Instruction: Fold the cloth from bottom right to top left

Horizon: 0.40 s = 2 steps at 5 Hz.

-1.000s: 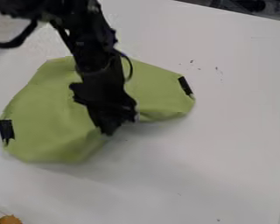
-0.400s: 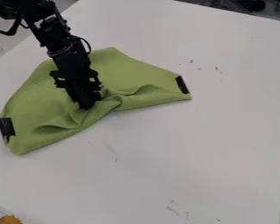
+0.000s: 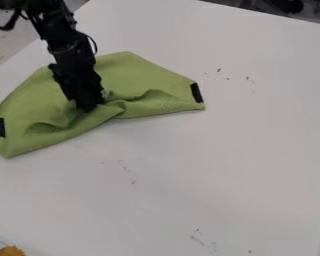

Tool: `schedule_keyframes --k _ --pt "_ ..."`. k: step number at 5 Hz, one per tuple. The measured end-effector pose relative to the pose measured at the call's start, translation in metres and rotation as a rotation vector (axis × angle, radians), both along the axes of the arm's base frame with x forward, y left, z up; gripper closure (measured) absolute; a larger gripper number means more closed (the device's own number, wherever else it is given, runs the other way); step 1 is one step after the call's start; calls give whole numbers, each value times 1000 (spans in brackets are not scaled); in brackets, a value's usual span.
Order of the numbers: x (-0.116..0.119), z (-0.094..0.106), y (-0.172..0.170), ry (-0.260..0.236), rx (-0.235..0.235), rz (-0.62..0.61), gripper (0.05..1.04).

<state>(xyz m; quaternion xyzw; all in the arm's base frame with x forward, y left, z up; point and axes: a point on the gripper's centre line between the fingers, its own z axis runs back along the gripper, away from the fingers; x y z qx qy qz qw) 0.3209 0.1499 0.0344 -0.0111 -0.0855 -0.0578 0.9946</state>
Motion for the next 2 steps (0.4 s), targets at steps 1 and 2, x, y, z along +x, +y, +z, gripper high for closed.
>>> schedule_keyframes --k 1,2 --pt "13 22 6 -8 60 -31 211" --pt "19 34 10 -1 83 -40 70"
